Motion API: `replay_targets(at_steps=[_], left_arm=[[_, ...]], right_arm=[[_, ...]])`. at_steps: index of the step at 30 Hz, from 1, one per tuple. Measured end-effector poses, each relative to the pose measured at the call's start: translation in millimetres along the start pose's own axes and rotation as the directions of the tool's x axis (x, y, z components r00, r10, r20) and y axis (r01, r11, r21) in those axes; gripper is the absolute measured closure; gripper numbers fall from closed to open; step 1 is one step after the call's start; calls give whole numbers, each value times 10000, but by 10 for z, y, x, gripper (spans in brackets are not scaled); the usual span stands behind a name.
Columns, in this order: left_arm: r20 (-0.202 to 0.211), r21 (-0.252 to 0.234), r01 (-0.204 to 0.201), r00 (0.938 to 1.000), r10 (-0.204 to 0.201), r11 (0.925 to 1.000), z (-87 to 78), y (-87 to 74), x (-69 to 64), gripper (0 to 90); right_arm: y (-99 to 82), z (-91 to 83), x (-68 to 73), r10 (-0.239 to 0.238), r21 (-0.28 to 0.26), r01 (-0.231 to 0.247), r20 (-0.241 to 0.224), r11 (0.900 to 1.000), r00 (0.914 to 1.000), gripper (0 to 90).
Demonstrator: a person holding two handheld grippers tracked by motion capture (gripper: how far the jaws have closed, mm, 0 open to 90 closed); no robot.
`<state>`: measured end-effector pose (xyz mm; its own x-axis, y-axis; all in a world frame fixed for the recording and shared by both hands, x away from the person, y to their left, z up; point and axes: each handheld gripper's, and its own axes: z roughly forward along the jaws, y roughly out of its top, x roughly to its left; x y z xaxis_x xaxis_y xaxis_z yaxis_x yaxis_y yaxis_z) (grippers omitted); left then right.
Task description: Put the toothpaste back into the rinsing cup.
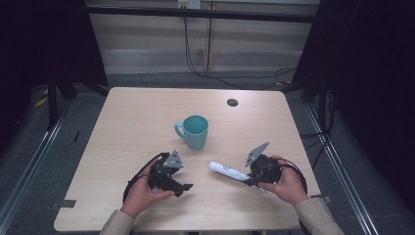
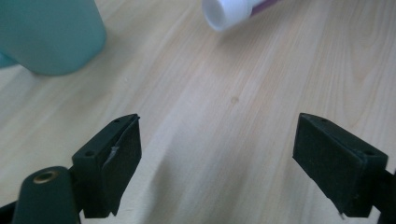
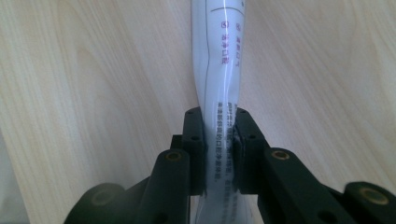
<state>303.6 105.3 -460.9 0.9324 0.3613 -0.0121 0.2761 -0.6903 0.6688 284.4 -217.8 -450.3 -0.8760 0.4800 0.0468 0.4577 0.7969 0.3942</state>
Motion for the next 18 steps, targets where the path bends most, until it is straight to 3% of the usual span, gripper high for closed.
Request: replay_targets(at_steps=[4, 7, 10, 12, 15, 16, 17, 18], left_arm=[[228, 555, -609, 9980, 598, 9966, -52, 227, -8, 162], [383, 1153, -1092, 9937, 1054, 9873, -18, 362, -36, 170], [528, 1775, -1678, 9856, 1608, 9697, 46, 481, -71, 187], [639, 1930, -2022, 9790, 1933, 9601, 85, 544, -96, 191], [655, 1879, -2293, 9731, 2207, 9551, 124, 598, -122, 207], [746, 1910, -2464, 9688, 2363, 9502, 134, 626, -127, 209], [719, 1849, -2423, 9699, 2328, 9524, 146, 634, -136, 215], [780, 1883, -2593, 9654, 2487, 9473, 157, 656, -134, 217]], right_arm=[[97, 12, 43, -352, 140, 354, -152, 9993, 9993, 777], [175, 18, 72, -580, 242, 587, -298, 9980, 9979, 777], [217, 16, 89, -693, 213, 702, -407, 9973, 9968, 777], [238, 11, 93, -901, 204, 910, -399, 9956, 9951, 777], [260, 5, 111, -1038, 248, 1052, -505, 9941, 9933, 777], [265, 3, 116, -1034, 250, 1048, -518, 9942, 9933, 776], [273, -1, 128, -1005, 292, 1023, -571, 9943, 9933, 776], [277, 0, 127, -1142, 245, 1156, -524, 9930, 9921, 776]])
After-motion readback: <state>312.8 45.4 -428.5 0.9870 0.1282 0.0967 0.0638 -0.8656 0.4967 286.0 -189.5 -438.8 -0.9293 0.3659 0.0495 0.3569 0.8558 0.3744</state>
